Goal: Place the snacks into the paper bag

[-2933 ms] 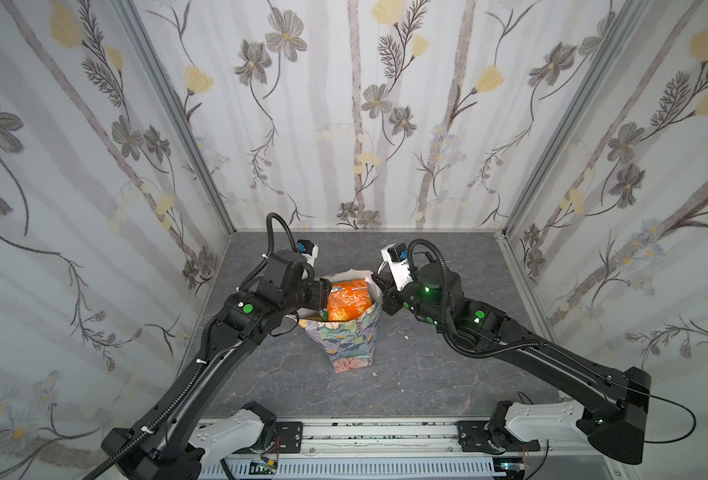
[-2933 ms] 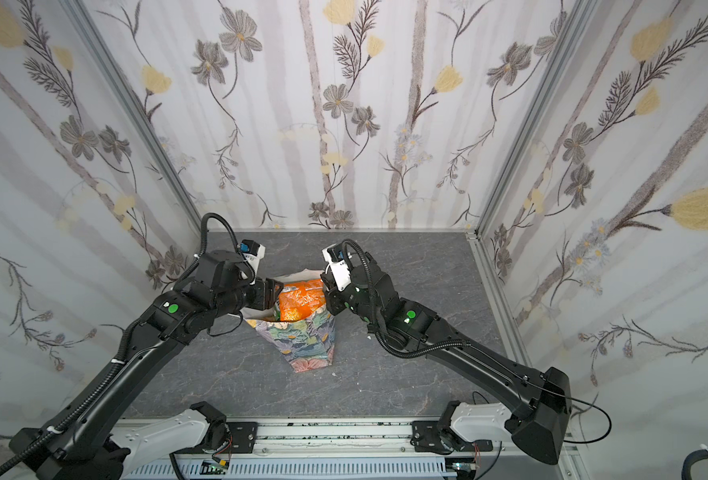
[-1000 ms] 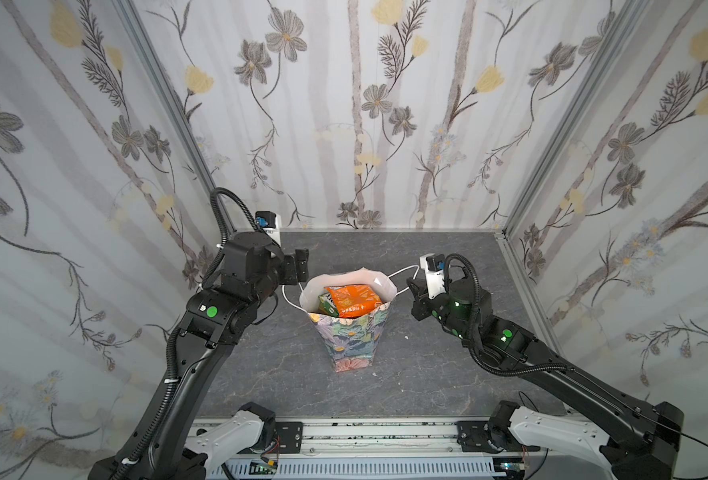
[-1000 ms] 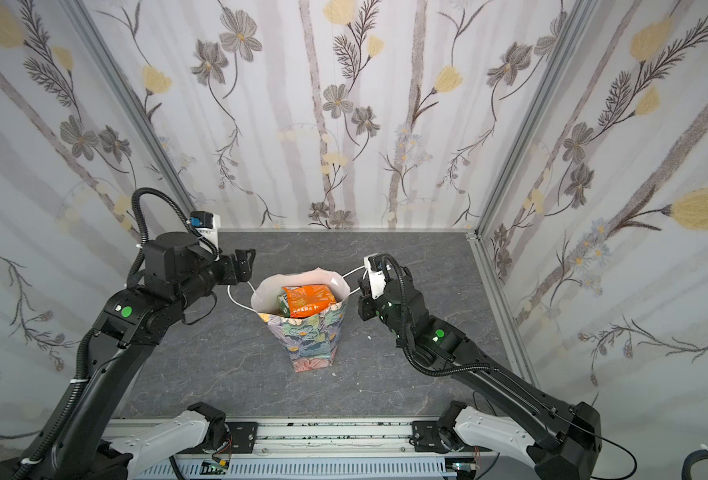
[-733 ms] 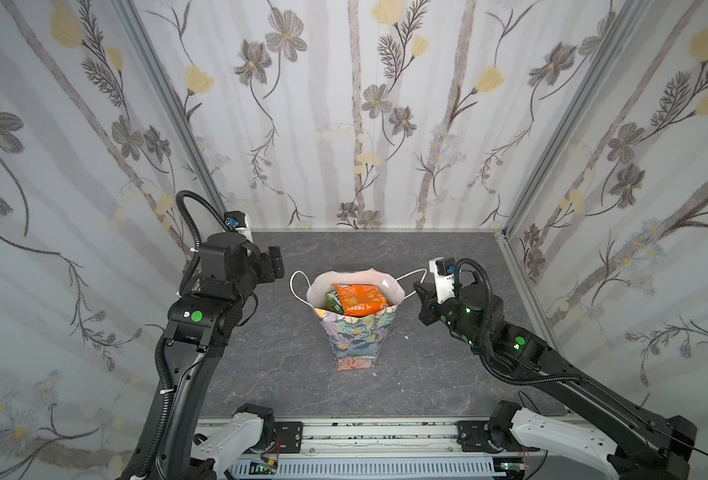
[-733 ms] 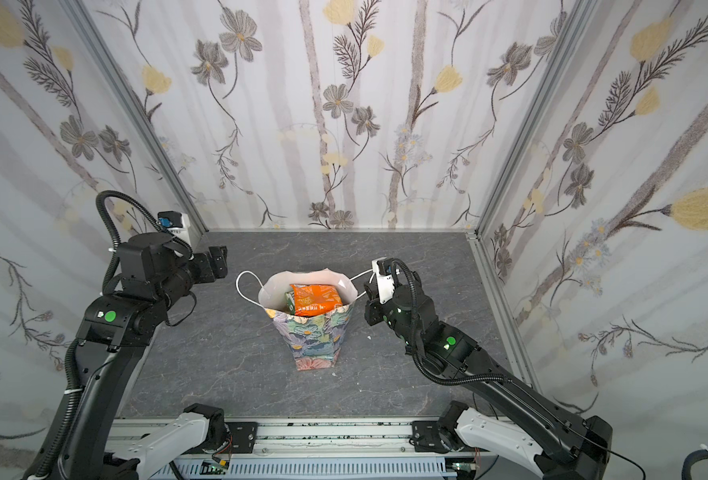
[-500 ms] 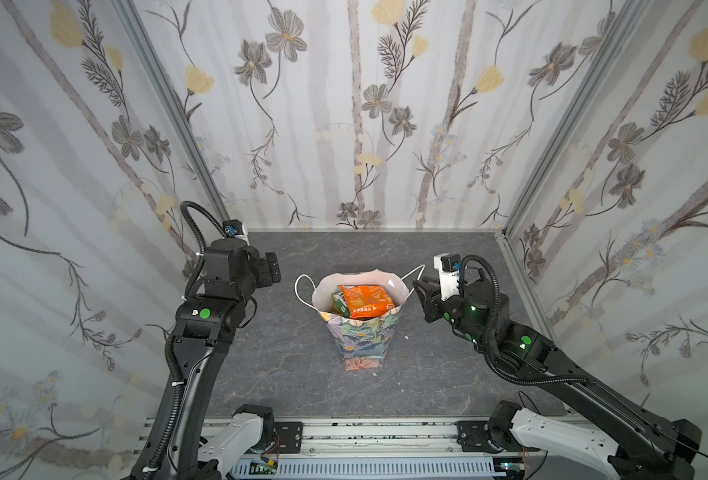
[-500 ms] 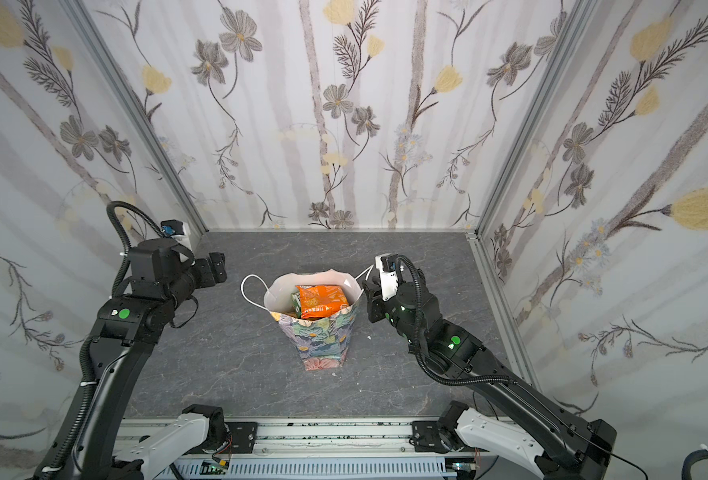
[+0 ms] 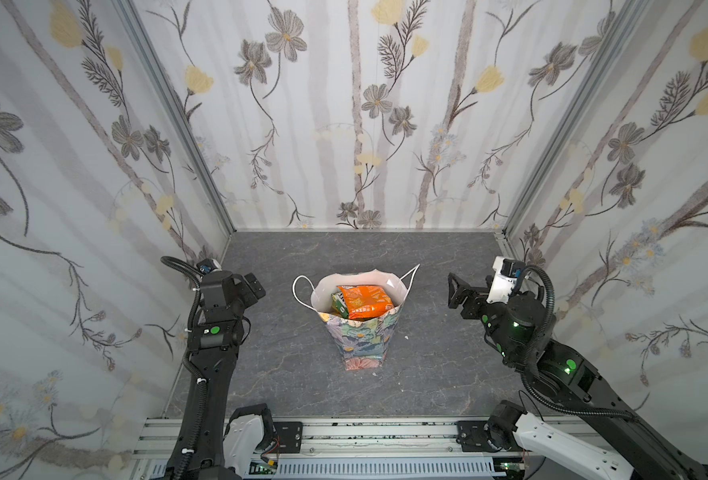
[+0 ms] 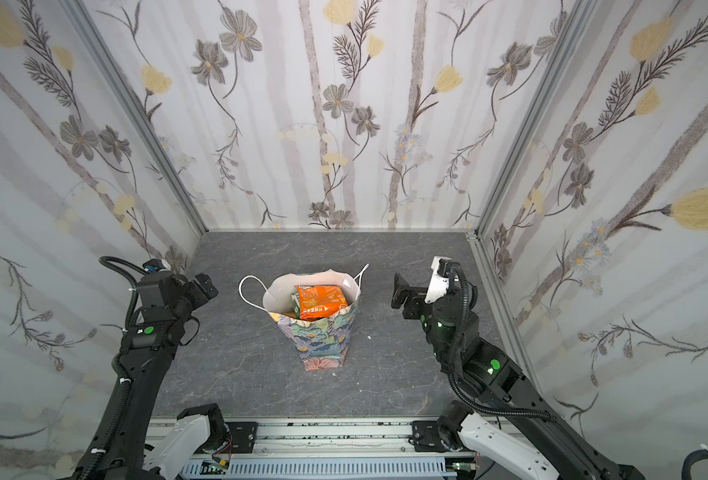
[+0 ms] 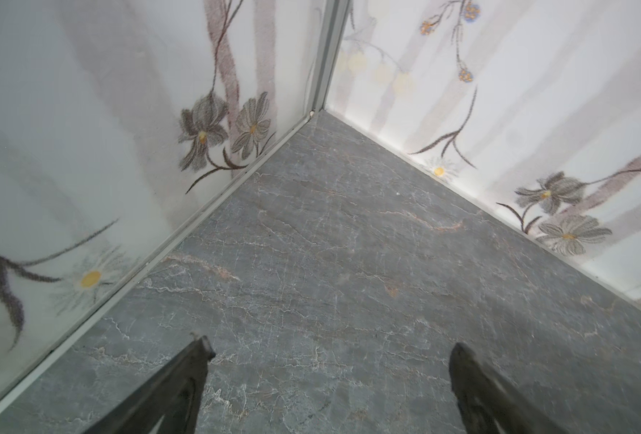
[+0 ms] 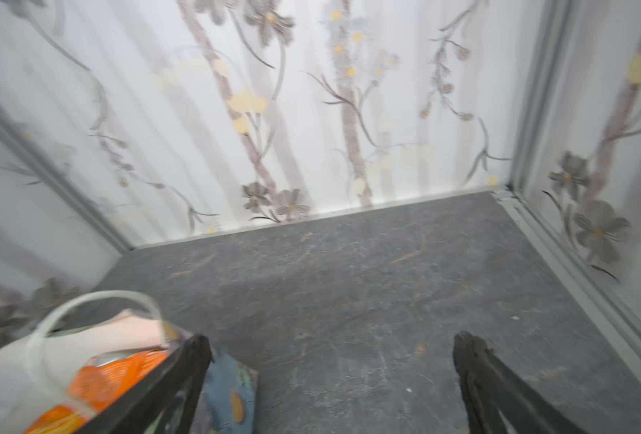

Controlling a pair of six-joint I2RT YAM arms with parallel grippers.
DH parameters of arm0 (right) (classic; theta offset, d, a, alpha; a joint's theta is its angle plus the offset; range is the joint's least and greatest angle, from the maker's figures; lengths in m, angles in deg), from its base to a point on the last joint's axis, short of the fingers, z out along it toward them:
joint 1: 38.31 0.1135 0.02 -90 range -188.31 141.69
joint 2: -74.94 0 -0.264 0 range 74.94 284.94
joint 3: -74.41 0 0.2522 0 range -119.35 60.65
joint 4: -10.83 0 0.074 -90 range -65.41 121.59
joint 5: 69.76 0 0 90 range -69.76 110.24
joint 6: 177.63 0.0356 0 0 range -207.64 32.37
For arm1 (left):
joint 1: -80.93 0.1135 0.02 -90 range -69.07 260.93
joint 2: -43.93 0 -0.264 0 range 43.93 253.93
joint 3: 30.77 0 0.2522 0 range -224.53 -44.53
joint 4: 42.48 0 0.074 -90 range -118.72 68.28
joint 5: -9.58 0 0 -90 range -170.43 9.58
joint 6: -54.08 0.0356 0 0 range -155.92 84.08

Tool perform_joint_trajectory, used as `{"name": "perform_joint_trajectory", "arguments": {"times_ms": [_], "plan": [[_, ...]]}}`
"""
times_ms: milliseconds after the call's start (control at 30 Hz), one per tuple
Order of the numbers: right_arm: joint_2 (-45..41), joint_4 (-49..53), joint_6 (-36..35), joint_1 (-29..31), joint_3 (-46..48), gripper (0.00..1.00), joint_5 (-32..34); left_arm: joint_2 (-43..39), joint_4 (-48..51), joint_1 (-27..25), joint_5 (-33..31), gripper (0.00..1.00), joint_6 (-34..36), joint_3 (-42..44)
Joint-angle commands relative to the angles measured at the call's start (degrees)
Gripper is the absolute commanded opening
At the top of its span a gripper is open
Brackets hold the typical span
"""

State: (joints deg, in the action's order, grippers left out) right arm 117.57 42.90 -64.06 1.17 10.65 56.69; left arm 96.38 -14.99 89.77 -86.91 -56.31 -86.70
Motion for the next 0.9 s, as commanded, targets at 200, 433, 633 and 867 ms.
{"name": "perform_joint_trajectory", "arguments": {"times_ms": [200, 433, 633, 867], "plan": [[15.0, -18.0, -2.3, -25.6, 14.8, 1.0, -0.9, 4.4, -47.1, -0.5, -21.4, 1.0, -2.9, 27.3], [23.5, -50.3, -11.6, -26.6, 28.0, 0.99, -6.1, 22.2, -74.6, -1.7, -5.5, 1.0, 6.5, 30.9], [31.5, -75.2, -23.4, -29.2, 32.6, 0.99, -8.2, 33.6, -78.3, -6.8, 4.1, 1.0, 13.8, 24.2], [39.5, -92.1, -21.2, -33.1, 40.2, 1.0, -14.8, 37.7, -95.8, -9.4, 1.2, 1.0, 16.3, 31.9]]}}
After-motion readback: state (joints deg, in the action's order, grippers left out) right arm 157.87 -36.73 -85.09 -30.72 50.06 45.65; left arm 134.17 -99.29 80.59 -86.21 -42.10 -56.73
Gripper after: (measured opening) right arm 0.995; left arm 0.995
